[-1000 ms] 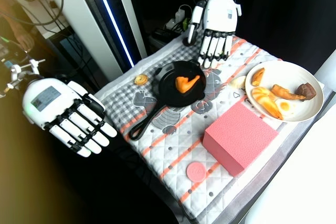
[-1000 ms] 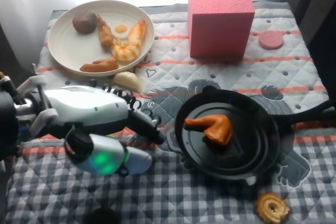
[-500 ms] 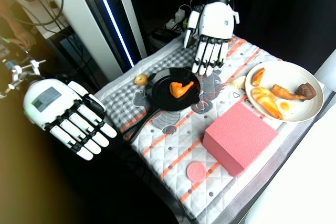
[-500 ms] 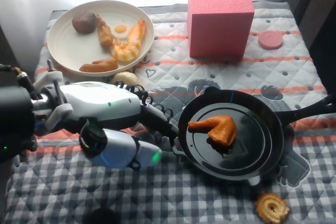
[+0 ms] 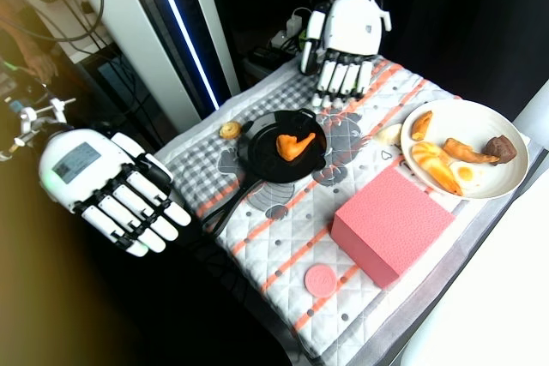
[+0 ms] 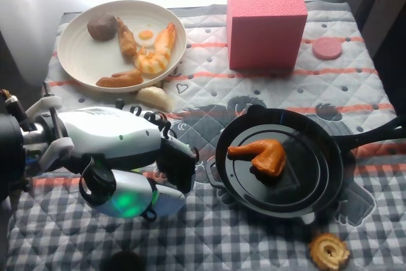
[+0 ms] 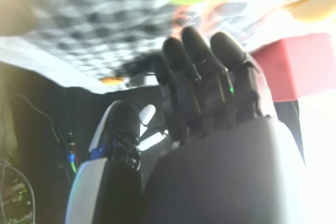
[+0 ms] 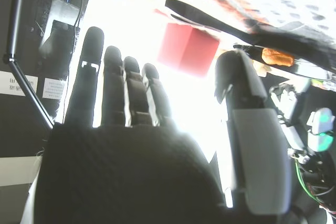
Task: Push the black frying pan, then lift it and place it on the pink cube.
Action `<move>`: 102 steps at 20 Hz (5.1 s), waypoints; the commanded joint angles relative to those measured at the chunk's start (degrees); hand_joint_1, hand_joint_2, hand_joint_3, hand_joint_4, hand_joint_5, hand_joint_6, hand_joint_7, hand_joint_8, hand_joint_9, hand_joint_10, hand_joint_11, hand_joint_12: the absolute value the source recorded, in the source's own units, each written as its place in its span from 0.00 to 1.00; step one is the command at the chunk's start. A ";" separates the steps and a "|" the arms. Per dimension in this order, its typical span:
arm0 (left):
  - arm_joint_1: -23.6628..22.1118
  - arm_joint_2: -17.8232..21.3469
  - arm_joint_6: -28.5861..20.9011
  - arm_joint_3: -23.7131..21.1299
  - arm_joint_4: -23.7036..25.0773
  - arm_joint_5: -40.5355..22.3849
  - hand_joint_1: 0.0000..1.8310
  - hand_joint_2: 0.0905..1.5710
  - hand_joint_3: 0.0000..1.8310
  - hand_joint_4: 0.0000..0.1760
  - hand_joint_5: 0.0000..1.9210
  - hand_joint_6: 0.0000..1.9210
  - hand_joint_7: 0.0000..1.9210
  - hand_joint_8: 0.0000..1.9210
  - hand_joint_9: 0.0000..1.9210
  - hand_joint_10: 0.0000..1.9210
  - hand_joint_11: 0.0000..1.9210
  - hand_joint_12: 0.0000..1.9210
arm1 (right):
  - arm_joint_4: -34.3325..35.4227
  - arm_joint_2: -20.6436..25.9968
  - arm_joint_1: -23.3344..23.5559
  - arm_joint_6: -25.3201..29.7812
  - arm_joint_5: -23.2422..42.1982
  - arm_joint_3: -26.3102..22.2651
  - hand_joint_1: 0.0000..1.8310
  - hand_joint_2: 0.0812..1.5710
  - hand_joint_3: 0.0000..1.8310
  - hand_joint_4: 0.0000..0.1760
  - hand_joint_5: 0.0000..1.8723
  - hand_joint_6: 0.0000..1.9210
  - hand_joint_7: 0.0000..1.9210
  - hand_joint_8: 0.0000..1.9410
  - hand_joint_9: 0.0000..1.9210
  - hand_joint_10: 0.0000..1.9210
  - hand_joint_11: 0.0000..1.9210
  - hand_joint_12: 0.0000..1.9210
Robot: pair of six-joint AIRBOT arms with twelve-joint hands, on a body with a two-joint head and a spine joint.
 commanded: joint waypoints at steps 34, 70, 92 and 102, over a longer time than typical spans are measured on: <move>-4.38 -17.27 -0.36 10.41 1.06 -5.95 0.20 0.89 0.00 0.00 0.13 0.00 0.04 0.00 0.03 0.00 0.00 0.23 | 0.50 -0.11 -0.20 -0.13 7.77 0.34 0.29 0.79 0.00 0.00 0.00 0.00 0.03 0.00 0.06 0.06 0.00 0.68; -4.84 -20.65 -0.38 12.45 1.35 -5.31 0.23 0.84 0.00 0.00 0.21 0.08 0.16 0.00 0.11 0.07 0.00 0.43 | 0.99 -0.62 -0.59 -0.12 8.52 0.31 0.31 0.80 0.00 0.00 0.00 0.00 0.04 0.00 0.00 0.23 0.00 0.62; -8.10 -7.10 -0.44 6.26 -2.58 -12.13 0.16 0.89 0.00 0.00 0.21 0.00 0.17 0.01 0.14 0.03 0.00 0.45 | -0.09 -0.75 3.20 0.03 -0.79 4.64 0.41 0.76 0.00 0.00 0.00 0.00 0.00 0.00 0.00 0.00 0.00 0.31; -8.73 -0.27 1.08 3.75 -8.24 -15.96 0.23 0.86 0.00 0.00 0.22 0.01 0.17 0.00 0.12 0.03 0.00 0.53 | 3.79 -11.80 16.85 -6.33 -25.47 18.66 0.48 0.73 0.00 0.00 0.00 0.00 0.00 0.00 0.00 0.00 0.00 0.06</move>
